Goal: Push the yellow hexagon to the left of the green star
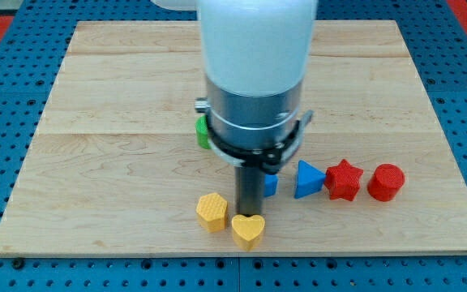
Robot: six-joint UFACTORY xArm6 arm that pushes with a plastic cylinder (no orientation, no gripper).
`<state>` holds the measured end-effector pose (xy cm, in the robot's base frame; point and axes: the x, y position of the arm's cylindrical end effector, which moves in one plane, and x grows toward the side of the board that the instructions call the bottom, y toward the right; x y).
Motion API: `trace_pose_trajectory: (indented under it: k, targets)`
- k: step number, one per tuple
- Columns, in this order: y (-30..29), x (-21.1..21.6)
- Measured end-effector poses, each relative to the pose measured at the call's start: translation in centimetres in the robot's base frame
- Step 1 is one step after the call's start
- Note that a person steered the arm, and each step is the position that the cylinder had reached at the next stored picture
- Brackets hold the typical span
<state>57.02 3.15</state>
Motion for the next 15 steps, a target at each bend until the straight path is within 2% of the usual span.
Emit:
trace_pose_trajectory:
  k: [1,3,5,6,7,8,9,10,12,13,14,15]
  targets:
    - [9.9,4.7]
    - [9.2,4.9]
    - [1.7,4.9]
    - [-2.2,2.0]
    - [-9.7,0.1]
    - [-11.2,0.0]
    - [-8.9,0.0]
    - [-14.2,0.1]
    - [-11.5,0.5]
    - [-9.1,3.6]
    - [-8.4,4.8]
    - [-13.7,4.8]
